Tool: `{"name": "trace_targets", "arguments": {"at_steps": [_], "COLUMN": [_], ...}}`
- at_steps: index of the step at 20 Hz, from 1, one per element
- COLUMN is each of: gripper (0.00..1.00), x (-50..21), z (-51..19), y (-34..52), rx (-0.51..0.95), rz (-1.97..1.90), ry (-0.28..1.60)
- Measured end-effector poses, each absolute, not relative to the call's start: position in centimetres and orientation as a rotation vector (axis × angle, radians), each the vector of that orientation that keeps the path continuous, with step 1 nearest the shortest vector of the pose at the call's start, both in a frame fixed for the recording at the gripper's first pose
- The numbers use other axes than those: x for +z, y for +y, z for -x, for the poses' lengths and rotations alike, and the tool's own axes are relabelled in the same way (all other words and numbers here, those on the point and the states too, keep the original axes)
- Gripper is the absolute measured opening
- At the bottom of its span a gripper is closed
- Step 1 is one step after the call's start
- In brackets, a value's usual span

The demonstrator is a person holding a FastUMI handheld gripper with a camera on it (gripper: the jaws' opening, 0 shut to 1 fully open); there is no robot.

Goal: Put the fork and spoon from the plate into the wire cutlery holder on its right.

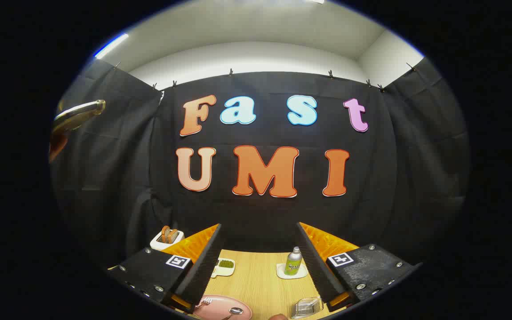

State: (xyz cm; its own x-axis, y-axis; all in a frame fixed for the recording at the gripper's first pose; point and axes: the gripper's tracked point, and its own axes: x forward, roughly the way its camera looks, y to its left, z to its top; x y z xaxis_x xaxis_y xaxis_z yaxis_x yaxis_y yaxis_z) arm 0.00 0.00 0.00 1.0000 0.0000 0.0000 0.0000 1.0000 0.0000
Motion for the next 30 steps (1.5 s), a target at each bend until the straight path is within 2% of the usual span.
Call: {"name": "trace_targets", "arguments": {"at_steps": [21, 30], "gripper": [0.97, 0.97], "x": [-1.8, -11.6], "z": [-0.1, 0.8], "y": [1.4, 3.7], "rx": [0.041, 0.101], "rz": [0.016, -0.031], "ry": [0.054, 0.334]}}
